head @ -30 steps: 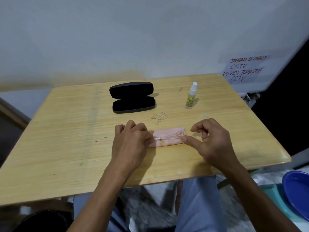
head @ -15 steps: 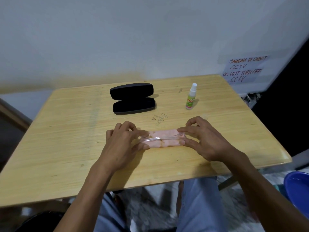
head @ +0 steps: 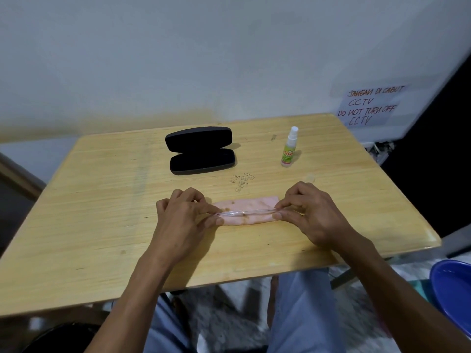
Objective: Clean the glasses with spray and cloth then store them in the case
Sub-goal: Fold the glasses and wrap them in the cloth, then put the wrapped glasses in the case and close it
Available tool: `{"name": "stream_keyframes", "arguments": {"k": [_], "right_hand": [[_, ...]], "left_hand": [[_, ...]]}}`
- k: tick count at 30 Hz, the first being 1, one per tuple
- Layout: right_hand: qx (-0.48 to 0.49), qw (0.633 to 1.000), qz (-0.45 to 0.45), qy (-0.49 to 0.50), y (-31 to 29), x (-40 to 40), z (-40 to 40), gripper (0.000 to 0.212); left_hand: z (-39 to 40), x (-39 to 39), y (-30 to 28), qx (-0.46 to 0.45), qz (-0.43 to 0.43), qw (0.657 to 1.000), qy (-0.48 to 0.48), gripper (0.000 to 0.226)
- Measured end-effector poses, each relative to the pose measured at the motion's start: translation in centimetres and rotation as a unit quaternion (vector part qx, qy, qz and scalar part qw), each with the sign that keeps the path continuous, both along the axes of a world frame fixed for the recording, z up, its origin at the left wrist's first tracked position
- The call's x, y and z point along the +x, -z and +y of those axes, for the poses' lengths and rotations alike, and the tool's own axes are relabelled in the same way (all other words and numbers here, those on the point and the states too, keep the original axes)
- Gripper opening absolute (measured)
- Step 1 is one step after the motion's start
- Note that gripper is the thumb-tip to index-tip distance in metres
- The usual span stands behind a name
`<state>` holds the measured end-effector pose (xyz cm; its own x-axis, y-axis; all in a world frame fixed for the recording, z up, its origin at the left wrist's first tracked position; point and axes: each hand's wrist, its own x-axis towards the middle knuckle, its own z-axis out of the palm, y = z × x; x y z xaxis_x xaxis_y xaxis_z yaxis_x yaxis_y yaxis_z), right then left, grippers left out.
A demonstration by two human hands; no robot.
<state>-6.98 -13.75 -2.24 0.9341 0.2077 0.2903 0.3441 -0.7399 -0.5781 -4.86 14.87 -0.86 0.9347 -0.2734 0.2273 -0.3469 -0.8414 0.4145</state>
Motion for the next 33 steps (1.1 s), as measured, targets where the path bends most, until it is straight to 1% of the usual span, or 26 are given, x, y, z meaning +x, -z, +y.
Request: {"name": "stream_keyframes", "arguments": {"k": [7,11,16,20,23,26,29,33], "right_hand": [[-0.006,0.999,-0.026,-0.023,0.1,0.4,0.5,0.018],[0.000,0.999,-0.038,-0.029,-1.2,1.7,1.8,0.020],[0.018,0.997,-0.070,-0.028,-2.9,5.8,4.3,0.017],[0.021,0.996,-0.084,-0.017,-3.1,10.0,6.0,0.015],[0.011,0.997,-0.072,-0.013,-2.9,12.8,6.8,0.014],[0.004,0.998,-0.051,-0.024,-2.3,14.4,7.2,0.015],[-0.001,0.999,-0.034,-0.021,-1.9,15.3,7.5,0.018],[-0.007,0.999,-0.024,-0.030,-1.4,15.5,7.6,0.019]], "left_hand": [[0.6,0.0,-0.3,-0.004,-0.018,1.000,0.000,0.022],[2.0,0.9,-1.3,-0.004,-0.042,0.999,-0.011,0.020],[4.2,4.3,-2.9,-0.019,-0.081,0.996,-0.032,0.021],[5.5,7.9,-3.2,-0.012,-0.100,0.994,-0.051,0.026],[6.1,10.4,-2.9,-0.005,-0.093,0.994,-0.062,0.022],[6.4,12.2,-2.1,-0.002,-0.077,0.995,-0.056,0.023],[6.6,13.1,-1.3,-0.005,-0.062,0.997,-0.051,0.024],[6.8,13.6,-0.8,-0.017,-0.058,0.997,-0.041,0.020]]}}
